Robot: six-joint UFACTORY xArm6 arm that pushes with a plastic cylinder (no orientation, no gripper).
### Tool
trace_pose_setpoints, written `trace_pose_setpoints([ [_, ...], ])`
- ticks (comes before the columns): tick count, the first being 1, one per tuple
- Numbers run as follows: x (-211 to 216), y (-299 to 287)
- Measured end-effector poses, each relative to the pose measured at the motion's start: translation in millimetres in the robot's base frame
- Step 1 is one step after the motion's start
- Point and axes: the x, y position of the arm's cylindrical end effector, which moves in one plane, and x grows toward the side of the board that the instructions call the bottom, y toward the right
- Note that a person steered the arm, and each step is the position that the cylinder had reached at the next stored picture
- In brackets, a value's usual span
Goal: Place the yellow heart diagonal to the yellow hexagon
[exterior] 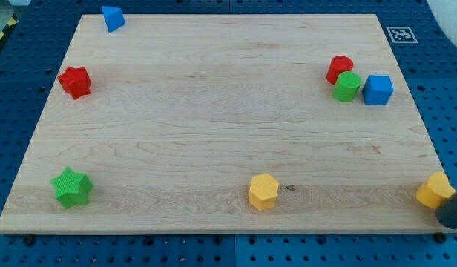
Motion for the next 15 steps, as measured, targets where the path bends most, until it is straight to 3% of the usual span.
trace_pose_setpoints([
  [2, -6, -1],
  [9, -122, -44],
  [12, -114, -68],
  [15, -152, -104],
])
